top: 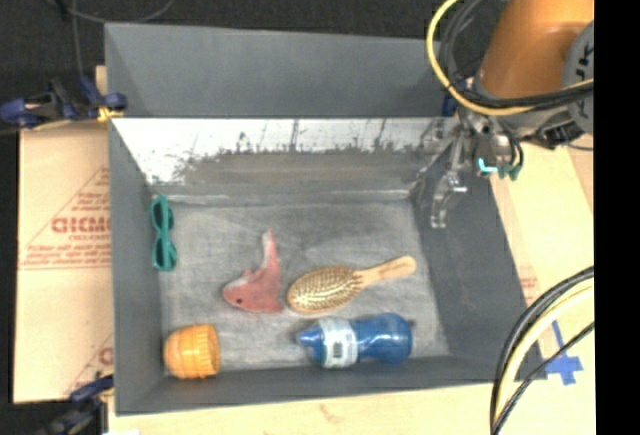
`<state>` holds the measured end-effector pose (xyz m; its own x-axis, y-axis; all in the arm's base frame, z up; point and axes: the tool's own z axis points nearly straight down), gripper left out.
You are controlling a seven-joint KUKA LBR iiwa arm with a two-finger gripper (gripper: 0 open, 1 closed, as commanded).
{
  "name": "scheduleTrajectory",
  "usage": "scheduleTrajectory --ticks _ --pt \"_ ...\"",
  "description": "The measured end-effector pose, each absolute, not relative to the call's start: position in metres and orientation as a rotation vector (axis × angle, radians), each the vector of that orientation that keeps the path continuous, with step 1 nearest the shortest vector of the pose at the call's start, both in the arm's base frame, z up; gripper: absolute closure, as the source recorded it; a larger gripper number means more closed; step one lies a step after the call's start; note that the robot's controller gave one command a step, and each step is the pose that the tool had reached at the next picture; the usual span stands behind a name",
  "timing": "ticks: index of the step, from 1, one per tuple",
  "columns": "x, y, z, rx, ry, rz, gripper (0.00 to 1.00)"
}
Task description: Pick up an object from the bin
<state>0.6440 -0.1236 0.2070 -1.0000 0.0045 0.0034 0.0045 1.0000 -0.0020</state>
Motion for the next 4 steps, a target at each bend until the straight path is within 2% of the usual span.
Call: scheduleTrajectory --ticks 1,2,3,4 --pt "0.646 -0.123 0.212 -0.004 -3.147 0.006 0.00" --pt "0.602 -0.099 0.173 0.043 -3.153 0.008 0.00" --pt "0.568 -0.082 0.142 0.054 -3.137 0.000 0.00" --pt "0.597 -0.077 0.074 0.509 -3.107 0.006 1.00"
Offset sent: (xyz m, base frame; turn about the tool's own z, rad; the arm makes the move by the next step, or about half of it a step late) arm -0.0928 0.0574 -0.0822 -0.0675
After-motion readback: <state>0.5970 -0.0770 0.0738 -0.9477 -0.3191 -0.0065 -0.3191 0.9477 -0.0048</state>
